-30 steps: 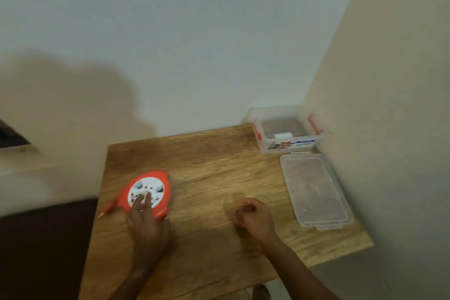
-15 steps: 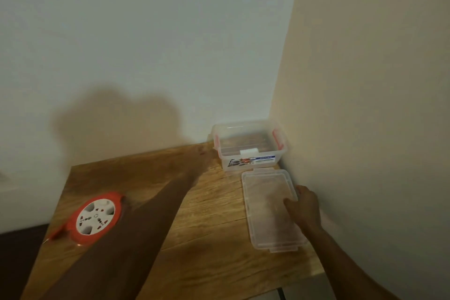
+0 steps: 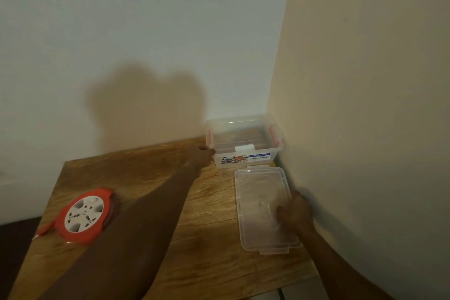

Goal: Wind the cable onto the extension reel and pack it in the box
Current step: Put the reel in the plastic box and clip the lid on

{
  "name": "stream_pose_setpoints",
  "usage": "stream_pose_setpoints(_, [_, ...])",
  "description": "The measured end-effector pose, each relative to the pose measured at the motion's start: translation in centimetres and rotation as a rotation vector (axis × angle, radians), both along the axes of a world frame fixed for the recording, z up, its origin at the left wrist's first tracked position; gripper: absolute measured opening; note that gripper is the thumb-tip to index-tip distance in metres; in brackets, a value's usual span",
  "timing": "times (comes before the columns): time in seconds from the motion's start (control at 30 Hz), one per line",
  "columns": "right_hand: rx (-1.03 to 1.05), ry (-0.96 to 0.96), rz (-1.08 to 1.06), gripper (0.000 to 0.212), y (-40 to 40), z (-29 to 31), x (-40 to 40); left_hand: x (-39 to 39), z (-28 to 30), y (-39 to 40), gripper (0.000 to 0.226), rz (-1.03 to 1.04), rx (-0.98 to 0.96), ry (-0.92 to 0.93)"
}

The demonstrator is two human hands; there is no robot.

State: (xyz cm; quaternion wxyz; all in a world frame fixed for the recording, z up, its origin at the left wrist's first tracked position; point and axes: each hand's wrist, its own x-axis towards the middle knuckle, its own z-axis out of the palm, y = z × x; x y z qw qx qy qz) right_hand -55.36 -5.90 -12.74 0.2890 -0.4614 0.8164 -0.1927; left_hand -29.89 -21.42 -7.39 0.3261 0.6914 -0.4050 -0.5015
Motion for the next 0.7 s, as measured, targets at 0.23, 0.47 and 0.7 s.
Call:
stream_pose_setpoints(0.23, [-0.006,0.028,0.012,0.048,0.5,0.6,0.6,2.3,-0.7,0.6,0.031,0.06,-0.005,0.064])
stream_pose_setpoints(0.47, [-0.007,0.01,-0.003,0.033,2.3,0.5,3.6,10.1,-0.3,5.0,0.011,0.187,-0.028,0.202])
stream_pose_setpoints(0.7, [-0.095,0.03,-0.027,0.021,2.8,-0.7,4.3,19.5,-0.4,11.5,0.015,0.243,-0.065,0.315])
